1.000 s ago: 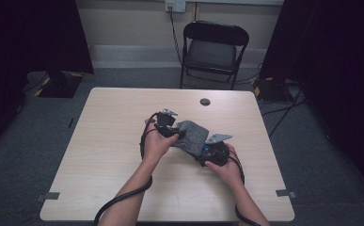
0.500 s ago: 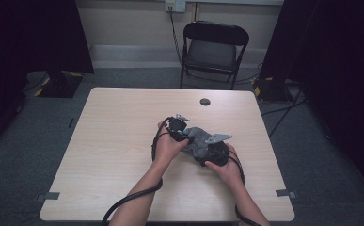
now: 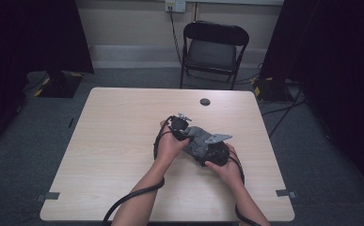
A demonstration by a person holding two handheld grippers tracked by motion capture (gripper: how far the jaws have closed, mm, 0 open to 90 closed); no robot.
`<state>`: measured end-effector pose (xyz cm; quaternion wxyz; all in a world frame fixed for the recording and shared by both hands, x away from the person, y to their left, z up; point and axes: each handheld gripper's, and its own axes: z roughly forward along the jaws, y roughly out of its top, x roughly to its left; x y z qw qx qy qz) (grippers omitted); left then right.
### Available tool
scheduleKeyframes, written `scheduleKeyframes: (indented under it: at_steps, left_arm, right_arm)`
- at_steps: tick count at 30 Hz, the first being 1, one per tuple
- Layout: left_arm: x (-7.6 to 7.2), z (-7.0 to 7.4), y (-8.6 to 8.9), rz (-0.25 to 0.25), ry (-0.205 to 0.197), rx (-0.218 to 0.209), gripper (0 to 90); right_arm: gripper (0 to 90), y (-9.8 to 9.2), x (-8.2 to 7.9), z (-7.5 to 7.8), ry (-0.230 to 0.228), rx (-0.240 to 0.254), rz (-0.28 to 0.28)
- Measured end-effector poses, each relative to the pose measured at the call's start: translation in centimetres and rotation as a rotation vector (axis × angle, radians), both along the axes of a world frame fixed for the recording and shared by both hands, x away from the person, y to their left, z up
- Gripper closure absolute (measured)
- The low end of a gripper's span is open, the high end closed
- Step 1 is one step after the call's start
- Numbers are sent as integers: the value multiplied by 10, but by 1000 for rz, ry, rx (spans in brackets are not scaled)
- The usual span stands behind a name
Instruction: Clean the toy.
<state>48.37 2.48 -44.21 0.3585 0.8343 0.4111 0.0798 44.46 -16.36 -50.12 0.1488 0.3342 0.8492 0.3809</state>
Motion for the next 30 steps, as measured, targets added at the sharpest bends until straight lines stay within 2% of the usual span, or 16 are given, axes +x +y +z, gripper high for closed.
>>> scheduleKeyframes:
  at_steps: [2,16,23,30]
  left_arm:
    - [2,0,2,4,-5,11,748]
    - [11,-3,16,64,5,11,748]
    - [16,-6,26,95,4,26,748]
    - [18,-9,32,106,11,30,748]
  right_arm:
    - [231,0,0,0,0,0,0]
    - [230,0,0,0,0,0,0]
    - [231,0,0,0,1,0,0]
    - [231,0,0,0,1,1,0]
